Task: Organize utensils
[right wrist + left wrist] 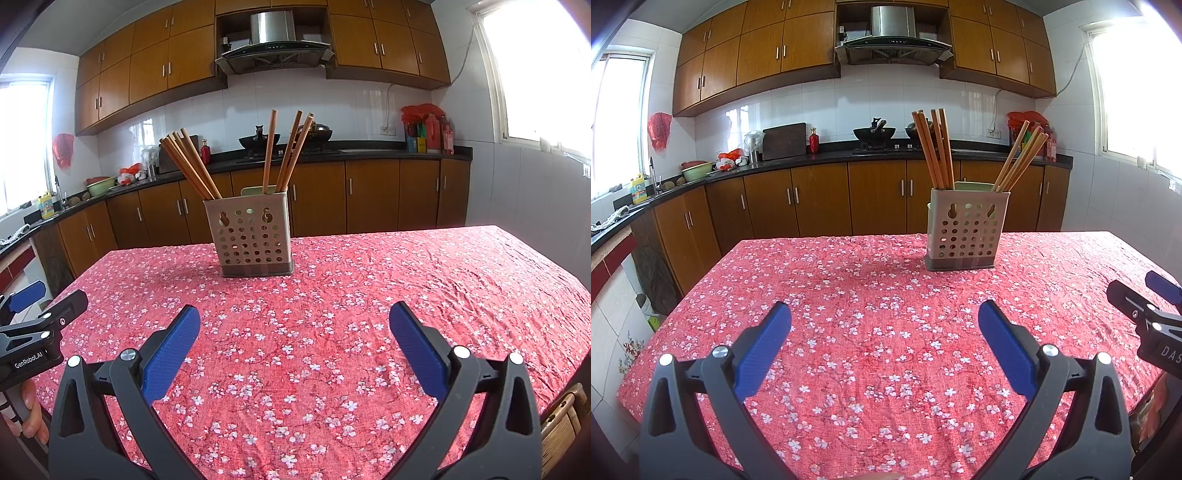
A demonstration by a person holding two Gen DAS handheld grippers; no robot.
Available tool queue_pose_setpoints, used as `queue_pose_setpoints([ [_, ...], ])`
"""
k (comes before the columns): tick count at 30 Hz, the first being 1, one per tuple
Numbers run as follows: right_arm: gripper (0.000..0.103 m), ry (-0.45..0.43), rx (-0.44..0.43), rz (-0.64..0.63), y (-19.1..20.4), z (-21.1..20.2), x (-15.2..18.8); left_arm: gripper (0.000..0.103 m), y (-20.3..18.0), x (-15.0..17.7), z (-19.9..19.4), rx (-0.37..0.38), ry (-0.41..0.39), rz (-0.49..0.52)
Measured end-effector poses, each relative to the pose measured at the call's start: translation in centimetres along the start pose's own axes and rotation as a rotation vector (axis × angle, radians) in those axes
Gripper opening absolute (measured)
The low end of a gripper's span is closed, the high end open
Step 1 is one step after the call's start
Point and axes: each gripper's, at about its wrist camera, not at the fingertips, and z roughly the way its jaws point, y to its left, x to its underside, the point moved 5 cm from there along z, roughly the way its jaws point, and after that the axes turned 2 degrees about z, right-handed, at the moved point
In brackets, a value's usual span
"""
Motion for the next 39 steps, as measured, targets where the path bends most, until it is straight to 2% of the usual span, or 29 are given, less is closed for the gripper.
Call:
queue_pose_setpoints([
  [39, 0.101, 0.011, 0.005, 0.021, 0.31, 0.09, 0.04, 0.099, 0.54, 0.32, 0.43, -0.003, 0.011, -0.009],
])
